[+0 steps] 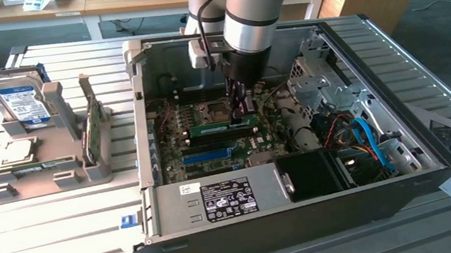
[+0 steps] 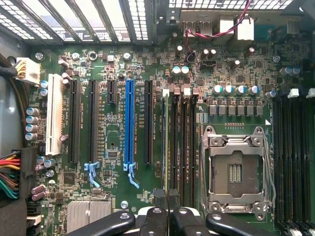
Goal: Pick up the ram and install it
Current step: 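Insert the ram into the slot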
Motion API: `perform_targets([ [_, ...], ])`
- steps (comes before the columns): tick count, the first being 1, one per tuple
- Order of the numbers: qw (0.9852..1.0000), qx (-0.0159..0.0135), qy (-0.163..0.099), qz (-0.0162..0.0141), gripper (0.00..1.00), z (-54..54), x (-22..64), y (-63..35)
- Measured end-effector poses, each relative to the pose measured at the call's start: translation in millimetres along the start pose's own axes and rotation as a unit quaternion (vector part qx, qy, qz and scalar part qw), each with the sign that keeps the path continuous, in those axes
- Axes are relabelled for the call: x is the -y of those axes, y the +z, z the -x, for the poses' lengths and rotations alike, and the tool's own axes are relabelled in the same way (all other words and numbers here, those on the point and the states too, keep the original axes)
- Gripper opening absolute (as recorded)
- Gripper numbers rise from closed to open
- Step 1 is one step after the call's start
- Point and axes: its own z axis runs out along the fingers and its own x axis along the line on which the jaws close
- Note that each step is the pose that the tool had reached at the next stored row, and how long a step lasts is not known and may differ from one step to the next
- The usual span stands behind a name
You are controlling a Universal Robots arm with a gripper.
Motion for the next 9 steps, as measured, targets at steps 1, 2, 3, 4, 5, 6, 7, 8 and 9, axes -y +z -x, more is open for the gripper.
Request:
perform_targets([
  [1, 1.0000, 0.0000, 0.000, 0.0000, 0.12, 0.0, 0.0, 0.0],
  [2, 1.0000, 0.0000, 0.000, 0.0000, 0.12, 0.0, 0.0, 0.0],
  [3, 1.0000, -0.0001, 0.000, 0.0000, 0.12, 0.0, -0.1, 0.0],
  [4, 1.0000, -0.0003, 0.000, -0.0002, 0.12, -0.1, -0.1, 0.0],
  [5, 1.0000, -0.0003, 0.000, -0.0003, 0.12, -0.1, -0.1, 0.0],
  [6, 1.0000, -0.0003, 0.000, -0.0005, 0.12, 0.0, -0.1, 0.0],
  [7, 1.0000, -0.0006, 0.000, -0.0007, 0.12, 0.0, -0.1, 0.1],
  [8, 1.0000, -0.0008, 0.000, -0.0011, 0.12, 0.0, -0.1, 0.1],
  [9, 1.0000, -0.0011, 0.000, -0.0015, 0.12, 0.0, -0.1, 0.1],
])
